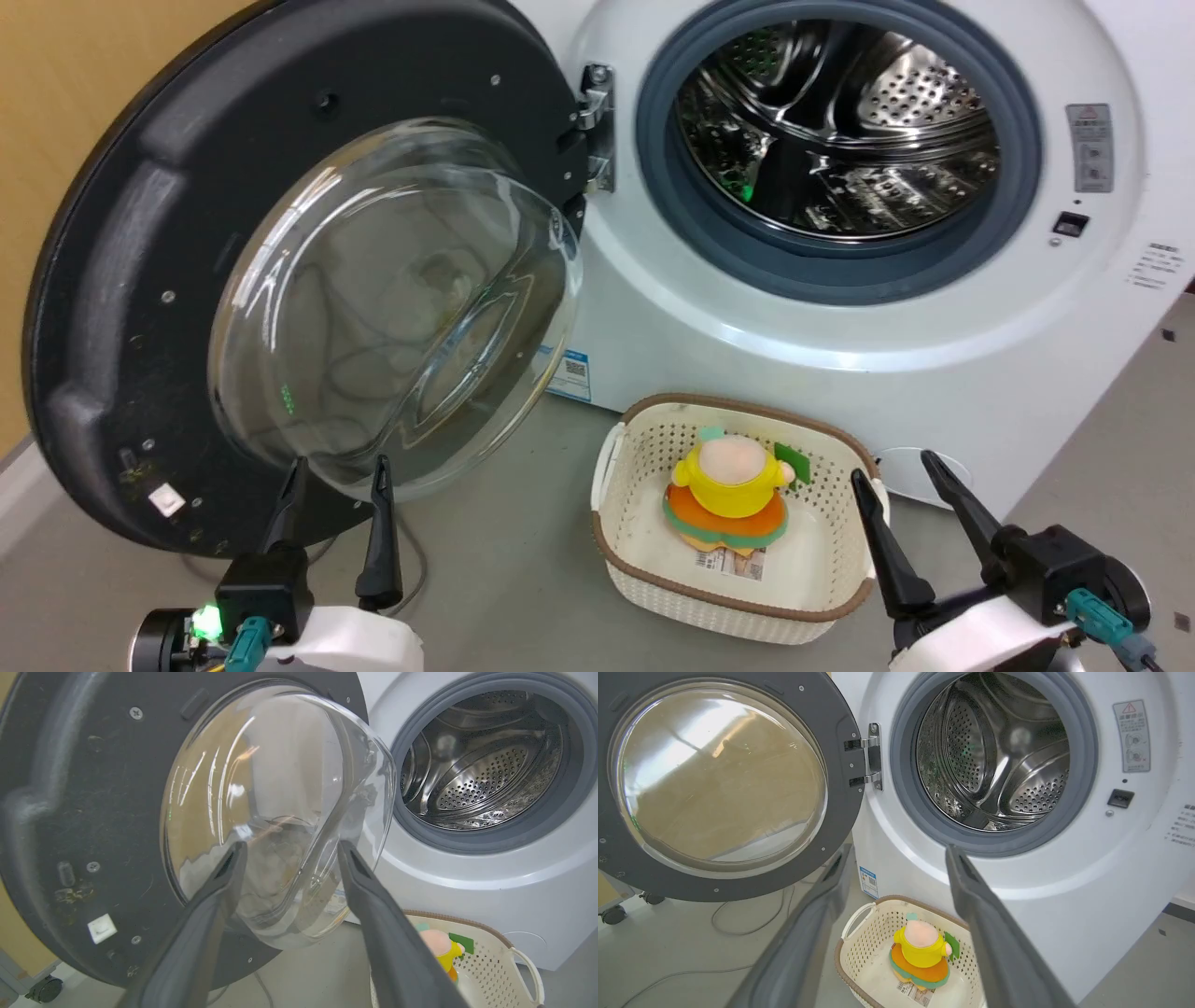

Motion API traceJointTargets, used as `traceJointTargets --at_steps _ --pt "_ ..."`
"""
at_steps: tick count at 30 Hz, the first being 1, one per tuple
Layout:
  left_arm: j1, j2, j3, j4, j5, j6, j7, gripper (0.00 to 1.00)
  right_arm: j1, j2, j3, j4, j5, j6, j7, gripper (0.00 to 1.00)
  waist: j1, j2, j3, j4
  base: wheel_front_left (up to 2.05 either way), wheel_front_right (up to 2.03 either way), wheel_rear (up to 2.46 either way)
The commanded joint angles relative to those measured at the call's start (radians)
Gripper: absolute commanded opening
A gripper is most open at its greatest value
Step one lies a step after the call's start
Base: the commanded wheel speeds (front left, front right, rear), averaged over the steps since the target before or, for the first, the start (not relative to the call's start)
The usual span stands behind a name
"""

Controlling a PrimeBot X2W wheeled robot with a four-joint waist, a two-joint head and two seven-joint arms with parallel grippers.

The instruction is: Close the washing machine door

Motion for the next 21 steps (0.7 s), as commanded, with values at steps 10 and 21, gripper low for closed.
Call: traceJointTargets --at_steps 10,21 --pt "0.031 0.001 0.006 -0.024 -0.005 0.020 -0.031 1.00 -0.045 -0.019 0.034 0.022 0.031 0.000 -0.030 1.00 0.0000 0.0000 0.010 0.051 0.00 0.00 0.00" --pt "0.037 0.000 0.004 -0.033 -0.007 0.031 -0.054 1.00 -0.070 -0.029 0.064 0.042 0.055 0.001 -0.053 1.00 0.0000 0.0000 0.011 0.098 0.00 0.00 0.00"
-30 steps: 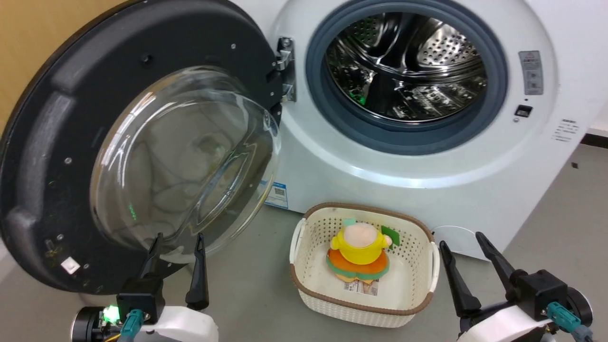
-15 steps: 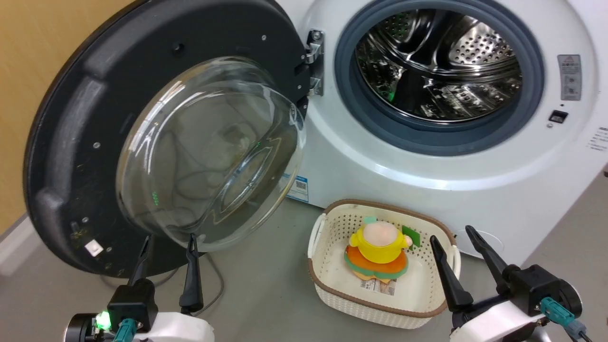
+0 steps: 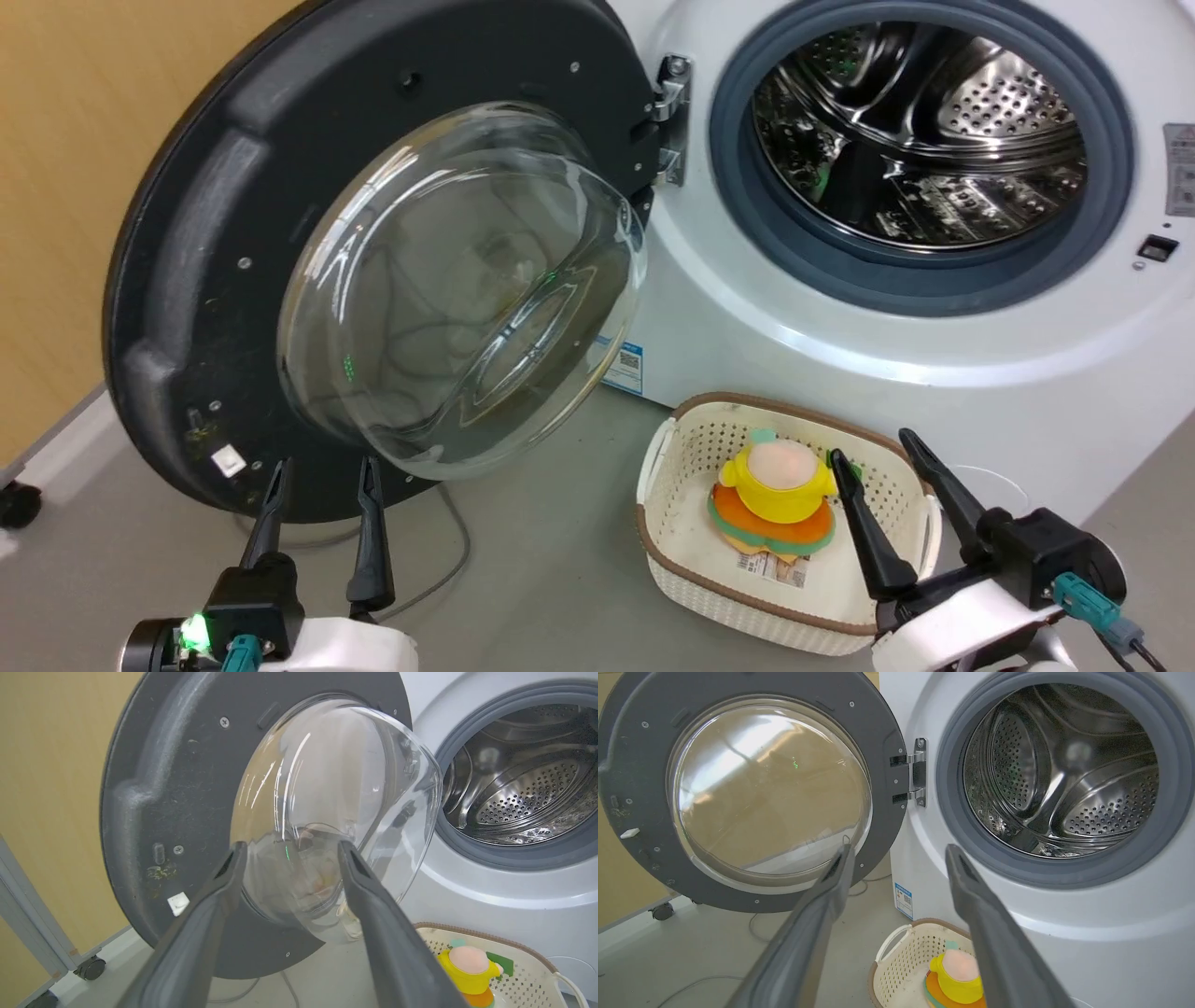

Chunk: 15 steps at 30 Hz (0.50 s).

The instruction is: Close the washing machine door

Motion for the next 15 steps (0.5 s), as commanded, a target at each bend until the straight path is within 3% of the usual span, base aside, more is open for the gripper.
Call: traceJointTargets --at_steps 1,15 --pt "0.016 0.001 0.002 -0.007 -0.005 0.006 -0.012 1.00 -0.017 -0.007 0.005 0.006 0.008 0.001 -0.011 1.00 0.0000 0.0000 0.001 0.010 0.00 0.00 0.00" --pt "0.030 0.000 0.005 -0.028 -0.014 0.025 -0.041 1.00 -0.037 -0.019 0.035 0.024 0.037 0.001 -0.040 1.00 0.0000 0.0000 0.012 0.074 0.00 0.00 0.00"
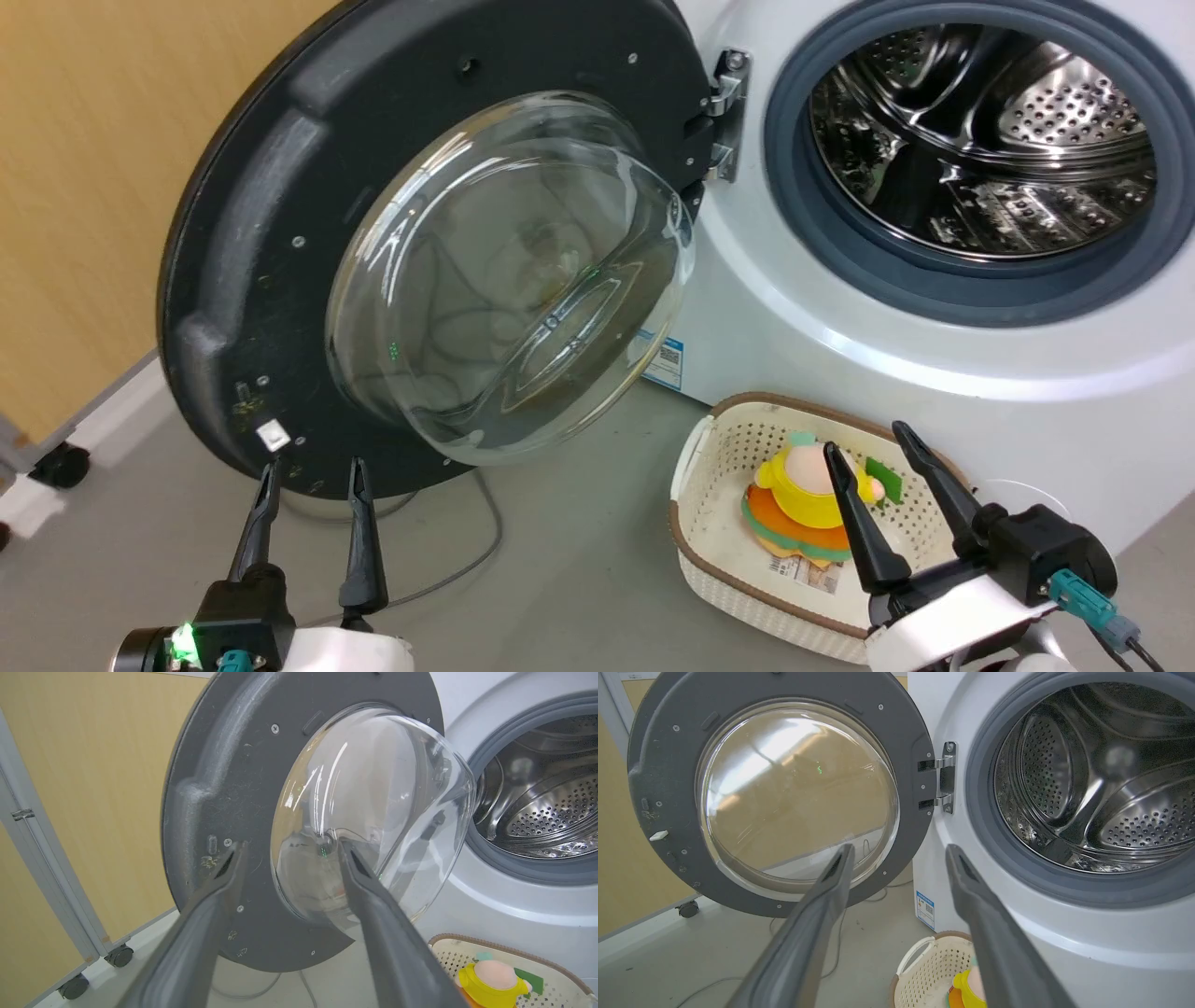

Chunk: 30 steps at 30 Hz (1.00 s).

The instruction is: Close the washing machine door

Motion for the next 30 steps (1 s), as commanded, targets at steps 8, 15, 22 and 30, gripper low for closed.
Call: traceJointTargets --at_steps 8,15,22,30 --pt "0.017 -0.001 0.005 -0.013 -0.008 0.018 -0.025 1.00 -0.027 -0.013 0.021 0.014 0.031 0.001 -0.025 1.00 0.0000 0.0000 0.003 0.037 0.00 0.00 0.00" --pt "0.022 -0.001 0.007 -0.019 -0.011 0.025 -0.039 1.00 -0.030 -0.017 0.031 0.020 0.046 0.001 -0.040 1.00 0.0000 0.0000 0.003 0.066 0.00 0.00 0.00" --pt "0.029 -0.001 0.009 -0.029 -0.015 0.033 -0.058 1.00 -0.032 -0.021 0.040 0.025 0.058 0.001 -0.058 1.00 0.0000 0.0000 0.003 0.104 0.00 0.00 0.00" --pt "0.029 -0.002 0.009 -0.028 -0.017 0.034 -0.061 1.00 -0.028 -0.021 0.040 0.025 0.058 0.001 -0.061 1.00 0.0000 0.0000 0.002 0.109 0.00 0.00 0.00"
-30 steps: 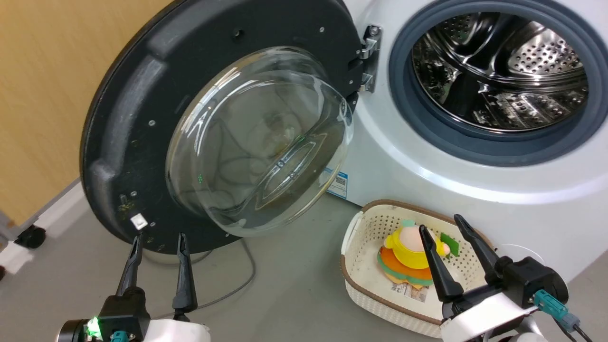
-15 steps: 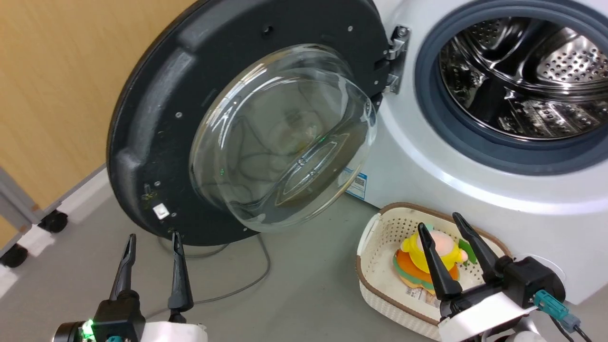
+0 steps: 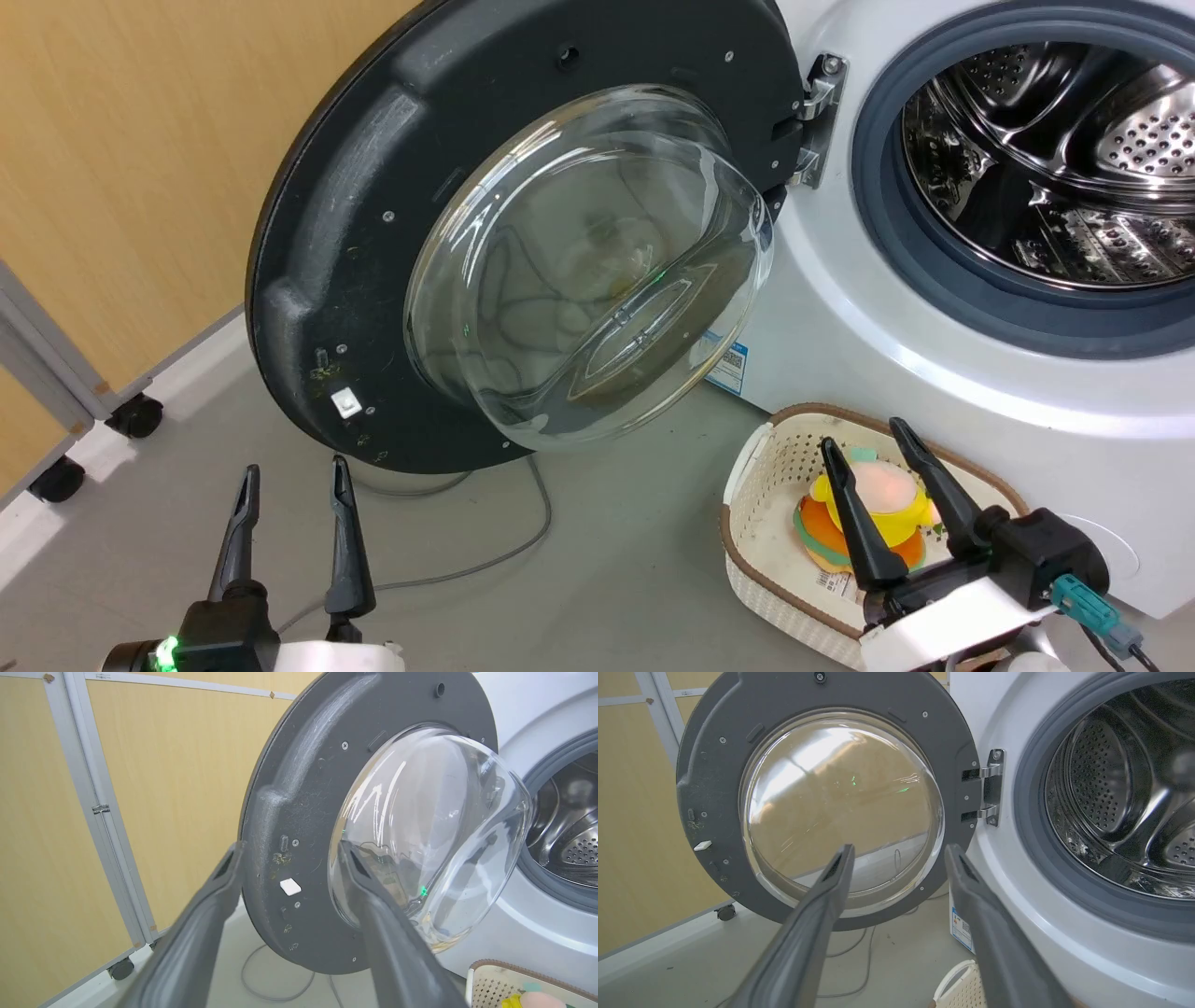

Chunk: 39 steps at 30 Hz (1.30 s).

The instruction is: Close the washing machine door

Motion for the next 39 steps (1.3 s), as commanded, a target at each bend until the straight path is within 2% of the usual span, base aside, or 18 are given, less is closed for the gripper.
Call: traceJointTargets --at_steps 1,3,4,5,8,11,14,15,21,27,34,39 --pt "0.008 -0.001 0.002 -0.004 -0.002 0.004 -0.006 1.00 -0.012 -0.004 0.000 0.003 0.003 0.001 -0.005 1.00 0.0000 0.0000 0.000 0.000 0.00 0.00 0.00" --pt "0.008 -0.001 0.001 -0.003 -0.003 0.003 -0.006 1.00 -0.011 -0.003 -0.001 0.003 0.002 0.001 -0.005 1.00 0.0000 0.0000 0.000 0.000 0.00 0.00 0.00" --pt "0.008 -0.001 0.000 -0.003 -0.004 0.001 -0.006 0.47 -0.011 -0.003 -0.002 0.003 0.002 0.001 -0.005 1.00 0.0000 0.0000 0.000 0.000 0.00 0.00 0.00" --pt "0.008 -0.001 -0.002 -0.003 -0.005 -0.002 -0.006 0.00 -0.010 -0.003 -0.003 0.002 0.001 0.001 -0.005 1.00 0.0000 0.0000 0.000 0.000 0.00 0.00 0.00" --pt "-0.007 0.000 0.012 -0.019 -0.024 -0.012 -0.006 0.00 -0.007 -0.002 -0.006 0.000 -0.001 0.001 -0.005 1.00 0.0000 0.0000 0.000 0.001 0.00 0.00 0.00" --pt "-0.080 0.028 0.088 -0.011 -0.108 -0.061 -0.006 0.00 0.006 -0.001 -0.021 -0.009 -0.007 0.001 -0.005 1.00 0.0000 0.0000 0.012 0.001 0.00 0.00 0.00" --pt "-0.162 0.079 0.132 0.035 -0.159 -0.105 -0.002 0.00 0.019 -0.004 -0.035 -0.018 -0.014 0.001 -0.005 1.00 0.0000 0.0000 0.020 -0.001 0.00 0.00 0.00" --pt "-0.270 0.122 0.199 0.089 -0.255 -0.133 0.048 0.00 0.033 -0.004 -0.054 -0.032 -0.022 0.001 -0.005 1.00 0.0000 0.0000 0.028 -0.002 0.00 0.00 0.00" --pt "-0.501 0.214 0.311 0.272 -0.475 -0.184 0.224 0.00 0.074 0.008 -0.096 -0.067 -0.044 0.001 -0.005 1.00 0.0000 0.0000 0.051 -0.014 0.00 0.00 0.00" --pt "-0.678 0.280 0.421 0.492 -0.683 -0.189 0.390 0.00 0.070 0.005 -0.092 -0.086 -0.054 0.001 -0.001 1.00 0.0000 0.0000 0.088 -0.054 0.00 0.00 0.00" --pt "-0.848 0.276 0.532 0.726 -0.926 -0.145 0.596 0.00 0.055 -0.010 -0.085 -0.095 -0.053 0.001 0.004 1.00 0.0000 0.0000 0.115 -0.085 0.00 0.00 0.00" --pt "-0.880 0.274 0.545 0.798 -1.021 -0.158 0.748 0.00 0.052 -0.009 -0.083 -0.090 -0.053 0.001 0.004 1.00 0.0000 0.0000 0.113 -0.104 0.00 0.00 0.00"
